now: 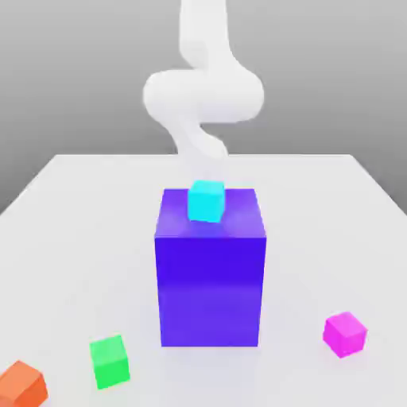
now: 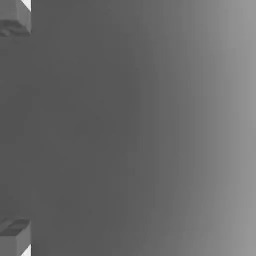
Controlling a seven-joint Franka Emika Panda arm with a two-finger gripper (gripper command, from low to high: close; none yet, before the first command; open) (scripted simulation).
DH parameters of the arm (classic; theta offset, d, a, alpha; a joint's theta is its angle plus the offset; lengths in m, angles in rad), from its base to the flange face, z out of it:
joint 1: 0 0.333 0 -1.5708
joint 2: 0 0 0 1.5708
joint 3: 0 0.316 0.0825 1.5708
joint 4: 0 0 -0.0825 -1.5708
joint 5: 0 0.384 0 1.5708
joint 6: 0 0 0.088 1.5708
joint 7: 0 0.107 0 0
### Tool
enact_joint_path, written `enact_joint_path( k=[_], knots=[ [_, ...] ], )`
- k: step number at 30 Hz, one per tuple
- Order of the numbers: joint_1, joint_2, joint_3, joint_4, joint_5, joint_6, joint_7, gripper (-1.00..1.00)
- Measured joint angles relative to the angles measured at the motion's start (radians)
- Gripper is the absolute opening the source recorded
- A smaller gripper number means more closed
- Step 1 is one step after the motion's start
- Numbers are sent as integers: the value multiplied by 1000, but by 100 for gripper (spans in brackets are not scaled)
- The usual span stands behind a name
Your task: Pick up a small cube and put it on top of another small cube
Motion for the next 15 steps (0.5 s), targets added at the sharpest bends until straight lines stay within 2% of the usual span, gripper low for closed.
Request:
enact_joint_path(
  k=[8,15],
  knots=[
    [65,294,100,-86,11,142,36,0],
    [119,547,194,-159,-20,264,95,0]
  ],
)
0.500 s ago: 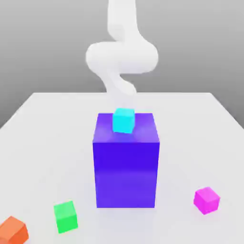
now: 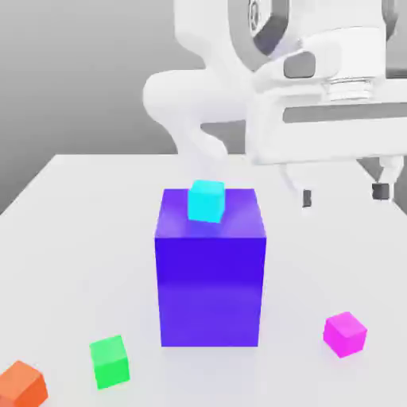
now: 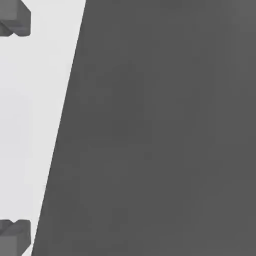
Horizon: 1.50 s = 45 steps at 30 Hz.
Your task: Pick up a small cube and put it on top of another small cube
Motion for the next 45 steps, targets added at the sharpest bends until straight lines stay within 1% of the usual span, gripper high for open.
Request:
enact_joint_path(
  k=[4,9,14,15,22,26,28,38,42,45],
  knots=[
    [57,148,38,-42,-46,69,54,0],
    [127,334,42,-89,-123,155,135,0],
    [211,516,-50,-64,-226,286,218,0],
    [227,545,-70,-57,-240,309,229,-100],
    [230,550,-73,-57,-245,313,233,-100],
    [182,429,-8,-84,-167,220,173,-100],
    [160,367,1,-95,-122,172,138,-100],
    [-138,273,-241,-78,-22,66,23,-100],
    [-307,246,-341,-66,23,28,-29,-100],
    [-333,318,-343,-57,58,91,-58,-100]
  ],
)
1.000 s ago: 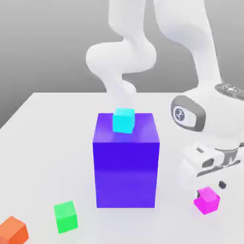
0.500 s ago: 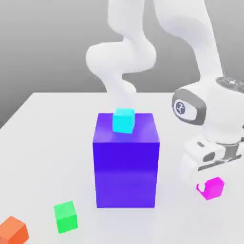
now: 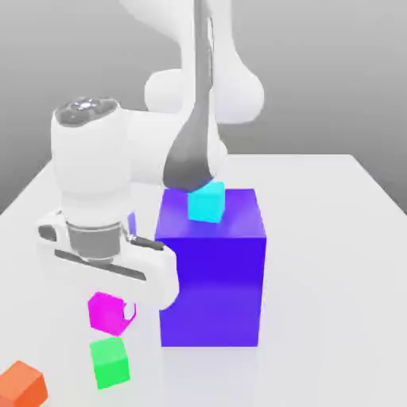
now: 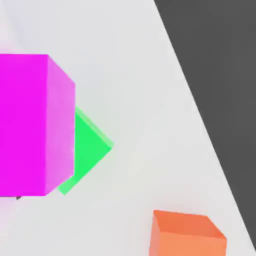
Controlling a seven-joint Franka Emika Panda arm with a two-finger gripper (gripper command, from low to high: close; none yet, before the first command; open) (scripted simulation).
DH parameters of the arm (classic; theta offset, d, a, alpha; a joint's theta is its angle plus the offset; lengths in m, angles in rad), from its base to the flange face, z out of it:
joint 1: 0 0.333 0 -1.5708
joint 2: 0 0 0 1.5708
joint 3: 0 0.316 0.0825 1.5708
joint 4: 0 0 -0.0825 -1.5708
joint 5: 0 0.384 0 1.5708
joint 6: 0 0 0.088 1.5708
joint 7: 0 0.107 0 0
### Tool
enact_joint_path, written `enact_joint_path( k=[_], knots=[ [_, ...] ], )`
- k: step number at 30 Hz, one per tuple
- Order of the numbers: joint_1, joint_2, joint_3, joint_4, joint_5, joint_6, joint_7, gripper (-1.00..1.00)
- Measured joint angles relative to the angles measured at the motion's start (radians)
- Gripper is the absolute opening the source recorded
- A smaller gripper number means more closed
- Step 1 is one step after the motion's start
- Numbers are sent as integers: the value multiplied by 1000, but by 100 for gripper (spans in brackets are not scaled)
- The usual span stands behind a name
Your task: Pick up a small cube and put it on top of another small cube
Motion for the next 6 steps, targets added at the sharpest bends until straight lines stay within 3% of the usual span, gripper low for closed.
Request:
enact_joint_path(
  k=[2,3,6],
  knots=[
    [-12,67,13,4,20,62,-15,-100],
    [-16,89,17,5,26,83,-19,100],
    [-16,89,17,5,26,83,-19,100]
  ],
)
